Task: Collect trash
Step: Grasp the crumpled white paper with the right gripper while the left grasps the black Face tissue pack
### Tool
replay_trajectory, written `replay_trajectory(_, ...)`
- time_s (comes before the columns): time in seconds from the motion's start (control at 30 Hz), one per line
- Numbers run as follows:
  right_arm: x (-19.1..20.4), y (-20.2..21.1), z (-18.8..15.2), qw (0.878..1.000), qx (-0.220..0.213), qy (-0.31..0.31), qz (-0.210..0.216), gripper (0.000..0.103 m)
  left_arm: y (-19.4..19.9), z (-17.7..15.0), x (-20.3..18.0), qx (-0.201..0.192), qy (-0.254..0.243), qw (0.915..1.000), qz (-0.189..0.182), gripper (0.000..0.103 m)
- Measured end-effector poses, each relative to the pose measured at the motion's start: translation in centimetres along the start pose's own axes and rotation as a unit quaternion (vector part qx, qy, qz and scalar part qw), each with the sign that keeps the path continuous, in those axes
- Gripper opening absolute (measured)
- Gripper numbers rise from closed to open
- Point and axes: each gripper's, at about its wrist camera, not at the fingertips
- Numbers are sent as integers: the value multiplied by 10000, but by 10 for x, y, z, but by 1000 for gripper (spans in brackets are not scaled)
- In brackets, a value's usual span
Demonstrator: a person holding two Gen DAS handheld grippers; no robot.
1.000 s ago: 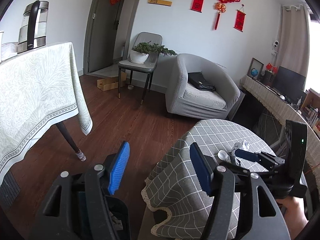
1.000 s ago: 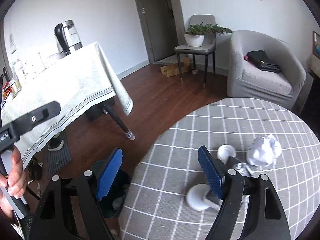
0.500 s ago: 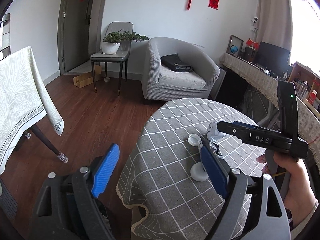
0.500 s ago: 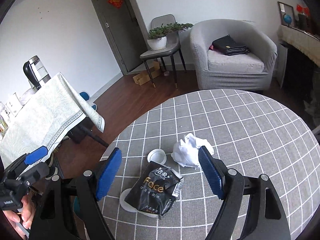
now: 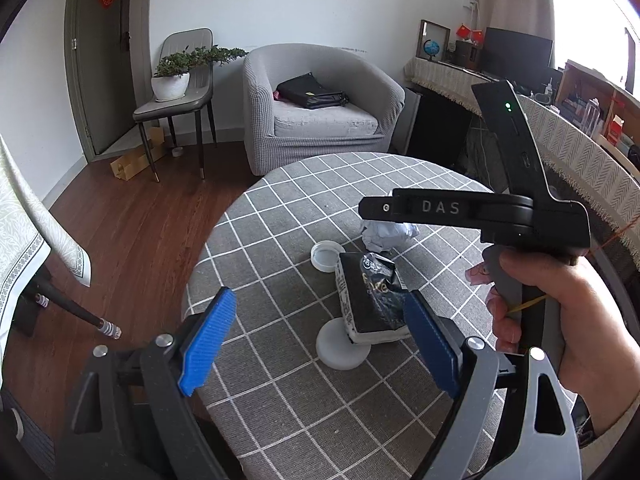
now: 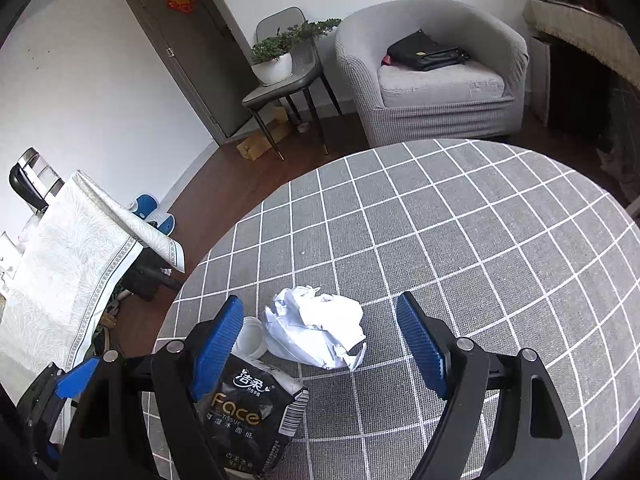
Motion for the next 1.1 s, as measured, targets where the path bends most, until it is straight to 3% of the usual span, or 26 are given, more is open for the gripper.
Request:
replay_trajectory(0.27,-10,-5,-1,9990,122,-141,407,55,-27,6,-29,248,-363,9988,204,87)
replay_trajectory(0.37,-11,1,-1,9986,90,-140,494,50,-34,7,-39,297,-496,9979,296,87)
replay_trajectory(0.8,-29,23,1,9973,-65,-205,699,49,-63,9,-56,543,-698,9935,720,86)
replay_trajectory(1.1,-34,26,-1,9973,-17,-182,709,49,-75,9,-55,674,-620,9929,759,77)
Point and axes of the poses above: each gripper's, at about its wrist camera, not at the fingertips, and y roughly against the way its jaws point, x to its left, z to its top, and after that the axes turned 12 degrees about x, right-handed
